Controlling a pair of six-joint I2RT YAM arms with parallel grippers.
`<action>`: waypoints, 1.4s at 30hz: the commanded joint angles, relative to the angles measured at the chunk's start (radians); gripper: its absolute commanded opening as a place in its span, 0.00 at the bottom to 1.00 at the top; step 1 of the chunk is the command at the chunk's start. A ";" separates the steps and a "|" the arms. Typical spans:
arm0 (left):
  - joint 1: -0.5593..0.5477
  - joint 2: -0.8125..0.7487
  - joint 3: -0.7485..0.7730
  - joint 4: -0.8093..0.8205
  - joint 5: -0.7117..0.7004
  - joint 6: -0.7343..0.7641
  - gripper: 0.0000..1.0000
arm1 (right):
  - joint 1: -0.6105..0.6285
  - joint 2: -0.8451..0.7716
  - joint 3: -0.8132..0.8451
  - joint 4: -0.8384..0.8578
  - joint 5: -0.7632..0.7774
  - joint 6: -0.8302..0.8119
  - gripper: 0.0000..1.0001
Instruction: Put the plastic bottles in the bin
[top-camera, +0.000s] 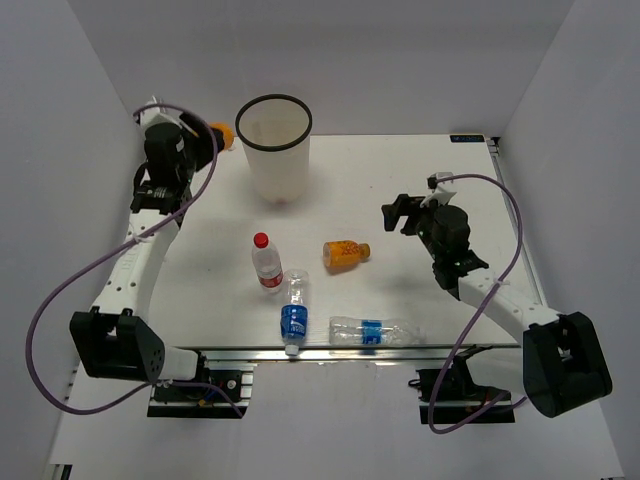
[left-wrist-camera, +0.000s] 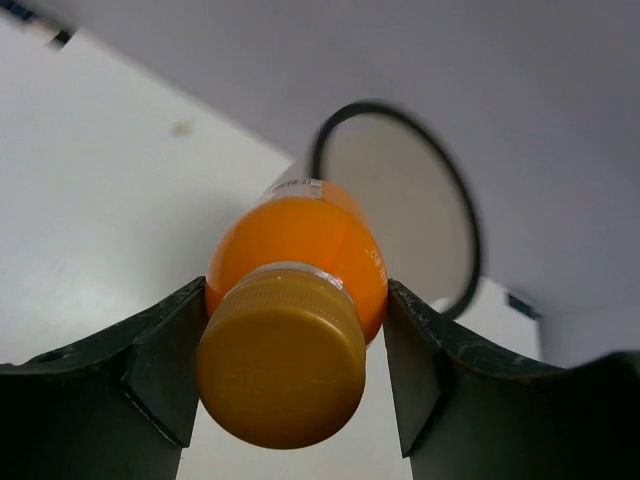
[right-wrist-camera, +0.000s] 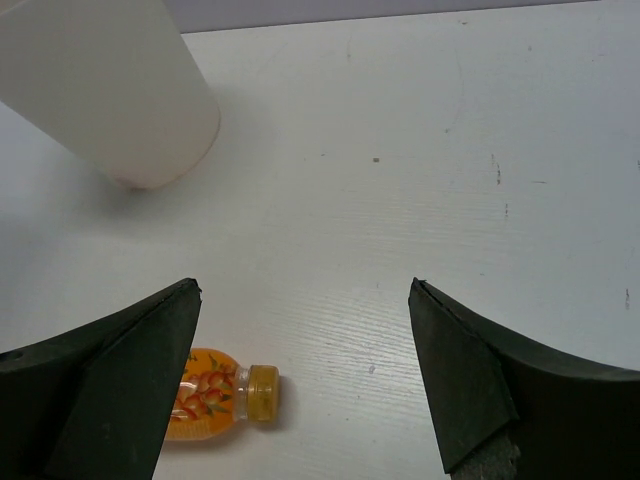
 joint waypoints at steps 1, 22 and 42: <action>-0.008 0.072 0.100 0.239 0.226 0.085 0.01 | -0.003 -0.039 -0.005 -0.013 0.034 0.002 0.89; -0.175 0.488 0.578 0.149 0.035 0.198 0.62 | -0.009 -0.113 -0.038 -0.083 0.120 -0.025 0.89; -0.306 0.163 0.248 -0.080 0.017 0.286 0.98 | -0.009 -0.122 -0.026 -0.137 0.109 -0.022 0.89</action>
